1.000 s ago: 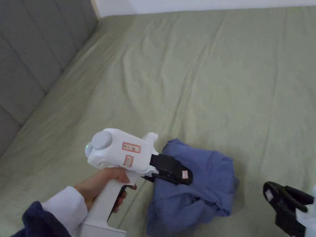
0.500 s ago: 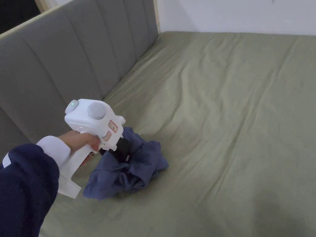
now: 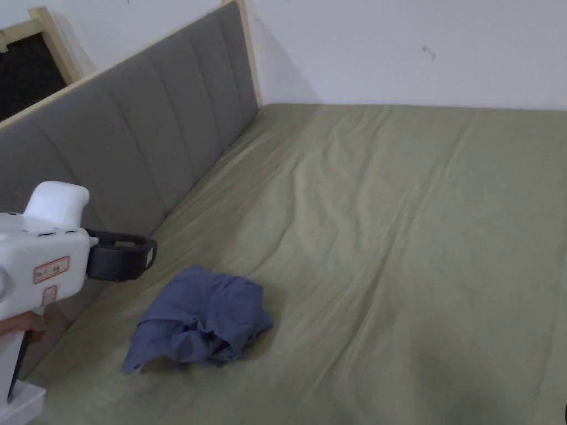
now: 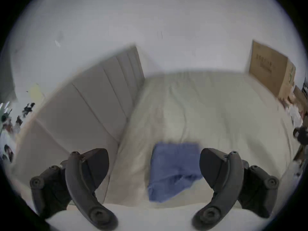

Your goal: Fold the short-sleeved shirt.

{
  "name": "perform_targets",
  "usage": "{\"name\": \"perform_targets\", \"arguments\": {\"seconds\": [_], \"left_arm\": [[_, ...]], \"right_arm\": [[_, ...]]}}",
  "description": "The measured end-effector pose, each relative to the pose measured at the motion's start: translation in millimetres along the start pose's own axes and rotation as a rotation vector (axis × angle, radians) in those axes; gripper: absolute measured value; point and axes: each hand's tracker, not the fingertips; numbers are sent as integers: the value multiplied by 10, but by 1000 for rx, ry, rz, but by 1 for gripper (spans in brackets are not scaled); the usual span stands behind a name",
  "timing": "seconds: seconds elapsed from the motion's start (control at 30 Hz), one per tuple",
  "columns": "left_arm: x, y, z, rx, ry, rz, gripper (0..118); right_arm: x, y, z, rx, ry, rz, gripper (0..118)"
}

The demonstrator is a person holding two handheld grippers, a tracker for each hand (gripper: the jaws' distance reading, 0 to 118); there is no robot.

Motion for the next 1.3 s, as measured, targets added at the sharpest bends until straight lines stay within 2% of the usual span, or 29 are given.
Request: {"name": "perform_targets", "arguments": {"seconds": [0.1, 0.13, 0.17, 0.2, 0.23, 0.27, 0.33, 0.4, 0.5, 0.6, 0.7, 0.87, 1.1, 1.17, 1.2, 1.23, 1.27, 1.3], "left_arm": [[522, 158, 655, 228, 52, 115, 112], [698, 181, 784, 259, 79, 138, 106], [947, 195, 949, 290, 89, 161, 90], [1140, 175, 1055, 351, 77, 173, 61], [1340, 148, 1119, 392, 37, 162, 7], [1578, 138, 1170, 432, 30, 163, 0], [1961, 129, 1283, 497, 2, 167, 0], [2346, 165, 1325, 517, -85, 145, 0], [2840, 250, 1387, 544, -123, 67, 0], [3146, 275, 1424, 560, -171, 64, 0], [3299, 290, 1471, 533, -234, 81, 0], [3321, 330, 1535, 520, -206, 43, 0], [3175, 354, 1583, 504, -172, 41, 0], [3091, 364, 1566, 485, -223, 92, 4], [3064, 368, 1560, 471, -242, 112, 26], [3046, 375, 1552, 464, -230, 129, 84], [3032, 380, 1522, 451, -230, 146, 118], [2989, 317, 1493, 395, -221, 164, 116]], "right_arm": [[112, 142, 296, 67, -53, 23, 0], [159, 174, 377, 83, -69, 25, 0], [206, 221, 492, 112, -107, 28, 0], [236, 260, 587, 136, -150, 33, 0], [273, 300, 699, 167, -189, 34, 0], [321, 340, 819, 207, -230, 31, 0], [398, 422, 1053, 272, -302, 27, 0], [464, 507, 1287, 343, -388, 65, 0], [581, 646, 1564, 414, -489, 101, 0], [671, 769, 1754, 457, -606, 157, 0], [809, 836, 1901, 473, -619, 140, 0], [914, 930, 2013, 498, -641, 125, 0], [963, 936, 1988, 508, -599, 65, 0], [970, 941, 1955, 494, -573, 60, 3], [972, 949, 1947, 492, -569, 54, 30], [968, 963, 1924, 491, -564, 45, 94], [978, 995, 1877, 462, -565, 20, 118], [979, 978, 1863, 453, -600, -15, 118]]}}
